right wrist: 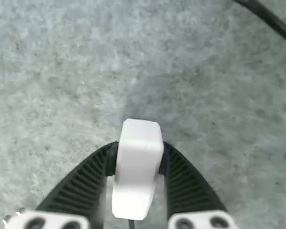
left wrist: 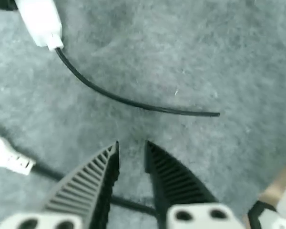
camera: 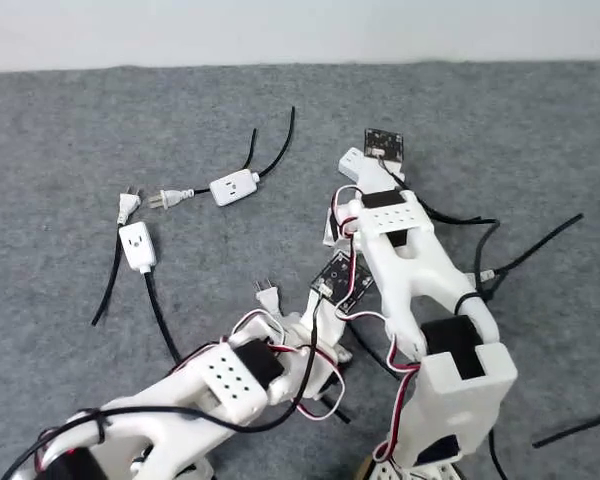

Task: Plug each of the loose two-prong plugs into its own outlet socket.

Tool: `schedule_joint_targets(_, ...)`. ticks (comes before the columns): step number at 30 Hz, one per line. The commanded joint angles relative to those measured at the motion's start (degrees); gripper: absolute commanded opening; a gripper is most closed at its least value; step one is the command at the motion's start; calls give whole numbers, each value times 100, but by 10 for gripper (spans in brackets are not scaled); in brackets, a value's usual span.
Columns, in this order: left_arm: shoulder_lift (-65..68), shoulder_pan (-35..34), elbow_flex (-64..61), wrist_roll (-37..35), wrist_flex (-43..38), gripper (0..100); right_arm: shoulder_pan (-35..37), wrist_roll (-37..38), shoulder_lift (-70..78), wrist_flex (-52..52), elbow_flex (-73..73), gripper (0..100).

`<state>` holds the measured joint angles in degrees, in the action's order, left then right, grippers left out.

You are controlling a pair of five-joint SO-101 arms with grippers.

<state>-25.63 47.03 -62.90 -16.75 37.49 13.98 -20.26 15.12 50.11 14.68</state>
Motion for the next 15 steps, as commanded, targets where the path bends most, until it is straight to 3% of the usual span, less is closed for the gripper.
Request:
schedule_joint_targets(1, 343, 53, 382, -510, -220, 231, -330, 167, -435, -22, -237, 8)
schedule_joint_targets(12, 1407, 44, 1332, -633, -255, 268, -549, 589, -549, -57, -202, 8)
schedule_joint_targets(15, 1618, 44, 1455, -642, -352, 271, -444, 1231, -549, -127, -202, 8)
